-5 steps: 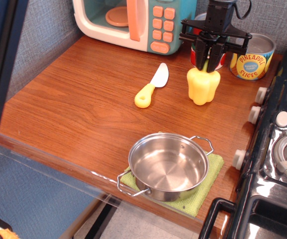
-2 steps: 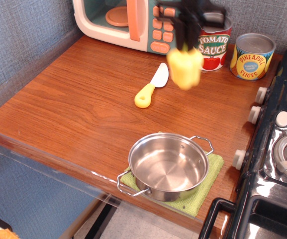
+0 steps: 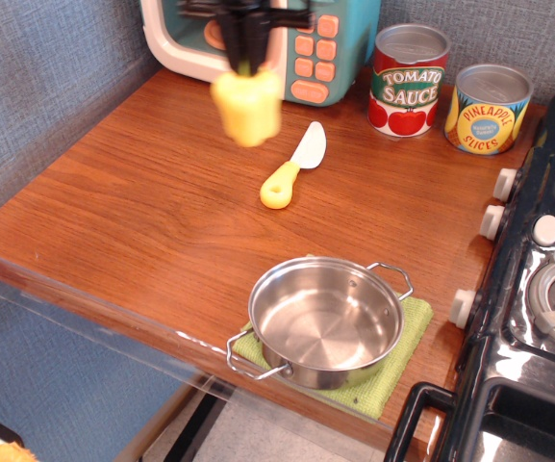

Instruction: Slide the pepper in front of the microwave.

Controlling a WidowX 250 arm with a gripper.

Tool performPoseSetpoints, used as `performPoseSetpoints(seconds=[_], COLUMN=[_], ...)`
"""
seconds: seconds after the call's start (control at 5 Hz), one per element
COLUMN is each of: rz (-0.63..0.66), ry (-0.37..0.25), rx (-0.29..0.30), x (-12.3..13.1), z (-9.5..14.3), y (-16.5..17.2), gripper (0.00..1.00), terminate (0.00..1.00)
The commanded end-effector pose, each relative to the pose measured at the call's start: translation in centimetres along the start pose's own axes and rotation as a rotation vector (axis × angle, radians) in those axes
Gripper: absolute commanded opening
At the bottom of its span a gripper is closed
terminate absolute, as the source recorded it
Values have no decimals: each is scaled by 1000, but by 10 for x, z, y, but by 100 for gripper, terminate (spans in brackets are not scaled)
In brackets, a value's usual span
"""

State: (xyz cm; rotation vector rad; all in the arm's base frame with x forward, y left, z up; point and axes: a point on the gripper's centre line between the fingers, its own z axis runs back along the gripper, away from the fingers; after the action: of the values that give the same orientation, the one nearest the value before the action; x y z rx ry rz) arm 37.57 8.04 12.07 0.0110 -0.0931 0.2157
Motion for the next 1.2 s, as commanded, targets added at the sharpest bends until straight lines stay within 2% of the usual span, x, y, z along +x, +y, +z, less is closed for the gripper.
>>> performPoseSetpoints(seconds=[0.0,0.4,0.8,1.0], rz=[108,167,153,154], ry=[-44,-14,37,44], rx=[37,59,77,73], x=[22,43,43,42], z=[6,-8,-26,-29], y=[66,94,94,95], gripper=[0,0,0,0], terminate=[0,0,0,0])
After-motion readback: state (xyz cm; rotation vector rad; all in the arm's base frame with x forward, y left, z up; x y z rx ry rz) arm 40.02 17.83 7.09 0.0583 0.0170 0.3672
